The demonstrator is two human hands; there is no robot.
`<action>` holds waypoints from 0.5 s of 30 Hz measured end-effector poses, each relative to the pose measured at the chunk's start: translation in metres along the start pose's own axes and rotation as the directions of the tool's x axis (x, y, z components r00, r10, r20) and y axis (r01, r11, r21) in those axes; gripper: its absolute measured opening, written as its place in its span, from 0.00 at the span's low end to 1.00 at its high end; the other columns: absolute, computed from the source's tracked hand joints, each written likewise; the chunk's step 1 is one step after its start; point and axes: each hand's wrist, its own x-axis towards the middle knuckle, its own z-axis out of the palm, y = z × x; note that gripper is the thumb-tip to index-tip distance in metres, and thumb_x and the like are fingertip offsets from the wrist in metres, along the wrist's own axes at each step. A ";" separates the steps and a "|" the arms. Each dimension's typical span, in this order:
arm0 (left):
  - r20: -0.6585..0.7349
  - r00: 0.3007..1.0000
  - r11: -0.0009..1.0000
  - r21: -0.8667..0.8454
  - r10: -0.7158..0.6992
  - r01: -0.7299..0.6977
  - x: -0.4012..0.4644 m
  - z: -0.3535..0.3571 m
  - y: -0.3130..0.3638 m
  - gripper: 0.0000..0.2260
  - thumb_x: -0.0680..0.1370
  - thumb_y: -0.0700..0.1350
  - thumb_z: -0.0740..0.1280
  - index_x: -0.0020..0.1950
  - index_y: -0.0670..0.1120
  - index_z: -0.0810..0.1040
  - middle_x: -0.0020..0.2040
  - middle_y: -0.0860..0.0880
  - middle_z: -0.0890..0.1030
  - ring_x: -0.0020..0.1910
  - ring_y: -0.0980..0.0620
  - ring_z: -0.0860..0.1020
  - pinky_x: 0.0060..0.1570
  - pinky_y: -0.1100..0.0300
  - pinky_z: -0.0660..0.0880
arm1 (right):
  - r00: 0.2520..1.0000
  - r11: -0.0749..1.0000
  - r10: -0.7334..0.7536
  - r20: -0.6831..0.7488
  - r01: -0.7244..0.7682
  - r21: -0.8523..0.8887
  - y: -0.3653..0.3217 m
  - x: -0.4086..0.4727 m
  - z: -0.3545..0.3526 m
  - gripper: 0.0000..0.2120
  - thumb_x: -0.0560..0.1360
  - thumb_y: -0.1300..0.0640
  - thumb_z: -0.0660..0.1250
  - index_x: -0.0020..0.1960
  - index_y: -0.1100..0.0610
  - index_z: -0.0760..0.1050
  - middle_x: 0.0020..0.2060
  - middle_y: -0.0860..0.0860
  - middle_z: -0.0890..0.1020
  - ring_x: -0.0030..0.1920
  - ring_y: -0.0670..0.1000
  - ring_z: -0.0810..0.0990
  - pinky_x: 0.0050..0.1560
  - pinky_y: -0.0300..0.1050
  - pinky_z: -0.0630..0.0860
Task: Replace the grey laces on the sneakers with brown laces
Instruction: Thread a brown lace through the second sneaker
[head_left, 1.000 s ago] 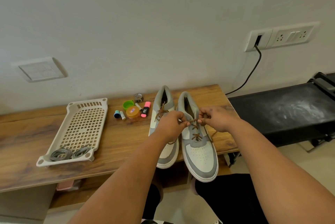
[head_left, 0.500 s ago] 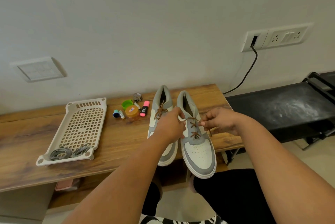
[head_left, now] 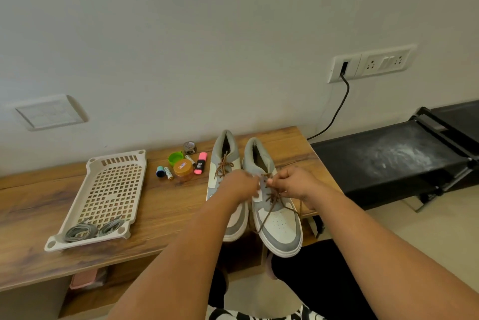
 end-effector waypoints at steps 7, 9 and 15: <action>0.148 0.981 0.807 -0.560 -0.124 0.186 0.013 0.029 -0.002 0.11 0.82 0.50 0.65 0.46 0.43 0.78 0.39 0.46 0.78 0.37 0.51 0.75 0.41 0.58 0.76 | 0.981 0.921 -0.189 0.046 0.193 -0.337 -0.005 -0.003 -0.004 0.09 0.75 0.57 0.71 0.36 0.52 0.80 0.39 0.51 0.82 0.43 0.49 0.79 0.46 0.44 0.76; 0.143 0.976 0.746 -0.629 -0.165 0.218 0.019 0.028 -0.003 0.08 0.82 0.46 0.65 0.49 0.43 0.79 0.39 0.46 0.79 0.37 0.52 0.76 0.39 0.59 0.77 | 0.985 0.977 -0.151 0.079 0.161 -0.138 -0.001 -0.001 -0.009 0.04 0.75 0.61 0.72 0.43 0.54 0.83 0.43 0.53 0.85 0.48 0.51 0.83 0.52 0.46 0.80; 0.169 0.966 0.570 -0.782 -0.195 0.252 0.019 0.021 0.000 0.13 0.84 0.42 0.60 0.41 0.41 0.74 0.34 0.46 0.75 0.36 0.51 0.77 0.40 0.58 0.79 | 0.988 0.871 0.051 0.147 -0.116 0.478 -0.001 -0.002 -0.023 0.08 0.78 0.69 0.64 0.56 0.65 0.78 0.41 0.57 0.83 0.43 0.51 0.83 0.43 0.42 0.83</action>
